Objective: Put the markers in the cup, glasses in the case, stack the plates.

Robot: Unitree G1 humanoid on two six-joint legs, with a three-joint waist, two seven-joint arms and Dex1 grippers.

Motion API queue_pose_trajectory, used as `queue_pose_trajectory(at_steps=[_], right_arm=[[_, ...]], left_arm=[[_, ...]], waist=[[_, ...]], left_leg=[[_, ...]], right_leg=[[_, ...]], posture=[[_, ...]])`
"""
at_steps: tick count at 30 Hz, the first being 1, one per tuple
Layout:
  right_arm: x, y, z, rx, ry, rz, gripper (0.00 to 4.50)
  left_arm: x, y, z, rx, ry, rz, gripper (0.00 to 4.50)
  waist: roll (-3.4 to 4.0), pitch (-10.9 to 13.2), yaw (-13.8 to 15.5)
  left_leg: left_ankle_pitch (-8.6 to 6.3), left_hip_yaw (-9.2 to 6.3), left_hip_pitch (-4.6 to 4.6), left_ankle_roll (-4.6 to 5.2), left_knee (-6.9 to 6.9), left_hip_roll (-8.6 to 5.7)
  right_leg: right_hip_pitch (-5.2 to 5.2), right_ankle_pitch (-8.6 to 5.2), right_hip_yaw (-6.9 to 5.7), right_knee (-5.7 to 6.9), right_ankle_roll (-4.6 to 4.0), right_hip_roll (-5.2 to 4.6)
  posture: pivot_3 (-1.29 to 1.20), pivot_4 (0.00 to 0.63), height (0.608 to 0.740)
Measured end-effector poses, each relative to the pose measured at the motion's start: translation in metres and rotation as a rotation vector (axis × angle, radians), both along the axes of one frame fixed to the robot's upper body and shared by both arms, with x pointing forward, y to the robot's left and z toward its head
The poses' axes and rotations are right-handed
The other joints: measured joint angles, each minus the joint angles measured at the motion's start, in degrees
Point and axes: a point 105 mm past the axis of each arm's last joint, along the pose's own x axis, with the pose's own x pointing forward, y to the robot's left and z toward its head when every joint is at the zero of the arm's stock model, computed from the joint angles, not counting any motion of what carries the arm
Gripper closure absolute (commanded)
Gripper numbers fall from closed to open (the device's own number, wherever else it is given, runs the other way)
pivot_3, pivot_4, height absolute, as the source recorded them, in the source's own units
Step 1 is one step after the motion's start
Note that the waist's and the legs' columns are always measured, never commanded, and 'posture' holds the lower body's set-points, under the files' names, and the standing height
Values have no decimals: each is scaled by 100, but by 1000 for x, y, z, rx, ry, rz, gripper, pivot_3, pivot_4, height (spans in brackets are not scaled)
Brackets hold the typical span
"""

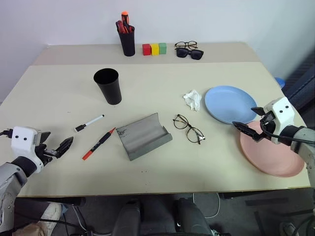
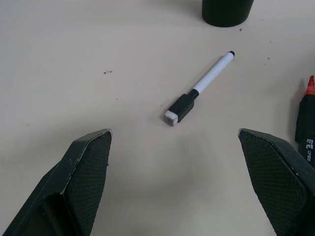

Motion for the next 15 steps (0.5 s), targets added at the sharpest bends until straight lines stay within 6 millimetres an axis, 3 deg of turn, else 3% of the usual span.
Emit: queue_pose_trajectory(at_steps=[4,10,12,15], right_arm=[[5,7,4,-3,-12,21,0],[15,34,2,19,-16,98,0],[15,58,-2,49,-13,161,0],[7,113,-3,112,-11,322,0]], left_arm=[[0,-3,0,-4,-9,-2,305],[8,-36,-1,8,13,-129,144],[8,-57,-5,16,68,-230,144],[15,-77,-12,64,196,-303,144]], waist=[[0,0,-1],[0,0,6],[0,1,3],[4,3,-8]], left_leg=[[0,0,0,0,1,0],[0,0,-1,0,0,-1],[0,-2,-1,0,0,0],[0,-11,-2,0,0,1]], right_leg=[[0,1,0,0,1,0],[0,5,0,0,9,0],[-1,5,0,1,9,2],[-3,6,-1,11,11,12]], posture=[[0,150,740],[0,150,740],[0,150,740],[0,150,740]])
